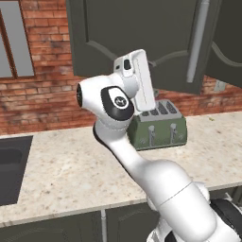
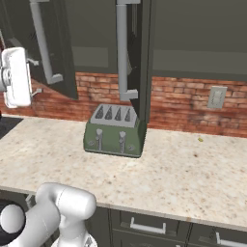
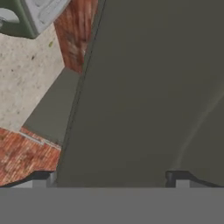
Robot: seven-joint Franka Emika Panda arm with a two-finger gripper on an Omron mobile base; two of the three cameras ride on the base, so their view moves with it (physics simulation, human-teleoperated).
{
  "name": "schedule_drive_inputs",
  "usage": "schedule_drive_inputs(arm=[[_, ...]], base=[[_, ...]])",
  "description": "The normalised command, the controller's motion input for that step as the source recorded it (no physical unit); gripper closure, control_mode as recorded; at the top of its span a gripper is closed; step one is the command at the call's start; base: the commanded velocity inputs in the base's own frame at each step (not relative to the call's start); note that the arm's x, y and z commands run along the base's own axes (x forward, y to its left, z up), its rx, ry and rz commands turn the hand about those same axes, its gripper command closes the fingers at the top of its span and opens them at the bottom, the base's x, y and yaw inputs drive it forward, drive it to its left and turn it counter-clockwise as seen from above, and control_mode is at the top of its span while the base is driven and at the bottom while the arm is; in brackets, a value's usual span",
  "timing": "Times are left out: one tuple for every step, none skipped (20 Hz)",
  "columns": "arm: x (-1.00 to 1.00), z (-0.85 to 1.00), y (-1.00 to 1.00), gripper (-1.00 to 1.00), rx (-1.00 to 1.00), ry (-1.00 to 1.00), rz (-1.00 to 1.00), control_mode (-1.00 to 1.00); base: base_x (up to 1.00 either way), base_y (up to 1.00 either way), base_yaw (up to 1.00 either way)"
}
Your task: Close all open cabinet doors.
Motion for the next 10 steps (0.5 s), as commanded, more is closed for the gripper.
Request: schedule_drive_inputs(arm=[[0.00, 0.11, -0.72, -1.00, 0.14, 0.00, 0.01, -1.00], [0.09, 0.03, -0.65, -1.00, 0.13, 0.00, 0.03, -1.00], [0.22, 0.00, -0.64, -1.00, 0.14, 0.00, 0.06, -1.00], [0.37, 0.00, -0.58, -1.00, 0.13, 0.01, 0.08, -1.00], [0.46, 0.00, -0.55, -1.00, 0.13, 0.02, 0.10, -1.00], [0.57, 0.00, -0.52, -1.00, 0.13, 0.03, 0.12, -1.00], [0.64, 0.00, -0.48, -1.00, 0.12, 0.04, 0.14, -1.00], [0.74, -0.03, -0.46, -1.00, 0.11, 0.06, 0.14, -1.00], [0.85, -0.06, -0.40, -1.00, 0.10, 0.08, 0.16, -1.00], [0.94, -0.15, -0.32, -1.00, 0.09, 0.08, 0.16, -1.00]], base=[[0.00, 0.00, 0.00], [0.00, 0.00, 0.00], [0.00, 0.00, 0.00], [0.00, 0.00, 0.00], [0.00, 0.00, 0.00], [0.00, 0.00, 0.00], [0.00, 0.00, 0.00], [0.00, 0.00, 0.00], [0.00, 0.00, 0.00], [0.00, 0.00, 0.00]])
